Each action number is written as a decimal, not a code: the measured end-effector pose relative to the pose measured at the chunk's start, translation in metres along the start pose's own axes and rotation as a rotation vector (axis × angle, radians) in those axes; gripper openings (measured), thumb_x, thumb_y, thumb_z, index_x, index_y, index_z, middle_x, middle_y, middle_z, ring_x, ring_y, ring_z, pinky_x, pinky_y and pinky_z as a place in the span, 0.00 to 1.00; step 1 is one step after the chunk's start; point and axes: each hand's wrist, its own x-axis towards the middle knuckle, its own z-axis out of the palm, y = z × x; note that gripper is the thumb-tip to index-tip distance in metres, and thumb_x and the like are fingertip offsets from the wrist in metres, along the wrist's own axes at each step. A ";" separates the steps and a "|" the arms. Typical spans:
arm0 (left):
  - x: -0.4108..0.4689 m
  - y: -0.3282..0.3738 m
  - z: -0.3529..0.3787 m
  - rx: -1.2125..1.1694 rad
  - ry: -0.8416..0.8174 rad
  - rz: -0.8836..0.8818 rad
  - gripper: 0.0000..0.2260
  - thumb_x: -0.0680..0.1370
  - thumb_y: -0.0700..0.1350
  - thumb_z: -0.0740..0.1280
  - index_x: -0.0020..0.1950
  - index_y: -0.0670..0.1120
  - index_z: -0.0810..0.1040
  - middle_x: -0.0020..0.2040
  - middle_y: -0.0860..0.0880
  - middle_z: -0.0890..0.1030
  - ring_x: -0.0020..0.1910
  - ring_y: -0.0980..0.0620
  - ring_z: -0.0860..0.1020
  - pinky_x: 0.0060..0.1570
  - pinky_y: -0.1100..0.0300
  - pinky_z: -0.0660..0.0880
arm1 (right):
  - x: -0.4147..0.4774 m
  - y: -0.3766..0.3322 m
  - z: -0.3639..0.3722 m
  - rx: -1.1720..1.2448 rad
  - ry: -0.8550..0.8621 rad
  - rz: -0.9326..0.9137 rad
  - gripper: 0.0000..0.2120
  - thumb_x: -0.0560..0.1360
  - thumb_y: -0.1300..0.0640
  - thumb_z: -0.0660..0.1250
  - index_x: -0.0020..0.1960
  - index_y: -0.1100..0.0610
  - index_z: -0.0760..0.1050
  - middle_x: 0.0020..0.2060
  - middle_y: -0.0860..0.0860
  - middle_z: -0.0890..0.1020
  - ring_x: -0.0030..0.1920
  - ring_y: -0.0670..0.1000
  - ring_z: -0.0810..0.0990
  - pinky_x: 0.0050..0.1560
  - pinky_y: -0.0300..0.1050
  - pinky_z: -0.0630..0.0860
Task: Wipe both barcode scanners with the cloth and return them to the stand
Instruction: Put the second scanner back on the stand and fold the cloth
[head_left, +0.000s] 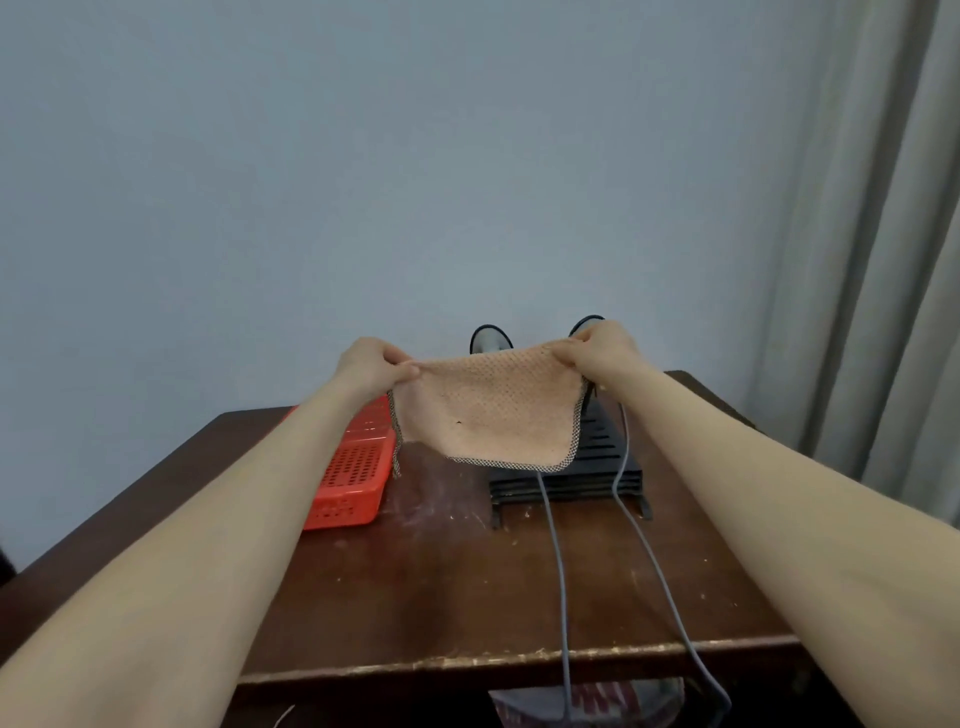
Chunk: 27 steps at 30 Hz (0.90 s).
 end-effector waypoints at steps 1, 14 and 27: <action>-0.001 -0.003 -0.003 -0.032 0.019 -0.022 0.08 0.74 0.44 0.71 0.50 0.42 0.84 0.45 0.46 0.82 0.48 0.50 0.78 0.47 0.59 0.69 | 0.000 -0.002 0.002 -0.020 0.014 -0.005 0.19 0.74 0.53 0.67 0.28 0.55 0.67 0.26 0.50 0.65 0.26 0.49 0.62 0.26 0.41 0.59; -0.009 0.032 0.001 -0.586 -0.178 -0.090 0.10 0.80 0.46 0.61 0.43 0.44 0.77 0.38 0.47 0.80 0.33 0.52 0.79 0.30 0.60 0.78 | 0.000 -0.066 0.075 0.595 -0.356 0.140 0.13 0.79 0.49 0.62 0.48 0.60 0.76 0.36 0.53 0.79 0.37 0.53 0.79 0.38 0.44 0.74; 0.014 -0.063 -0.013 -0.673 -0.064 -0.383 0.28 0.73 0.60 0.68 0.65 0.43 0.73 0.59 0.45 0.79 0.57 0.47 0.78 0.55 0.52 0.76 | 0.010 -0.100 0.155 0.990 -0.529 0.371 0.08 0.80 0.65 0.58 0.46 0.64 0.74 0.44 0.58 0.81 0.49 0.57 0.80 0.57 0.53 0.75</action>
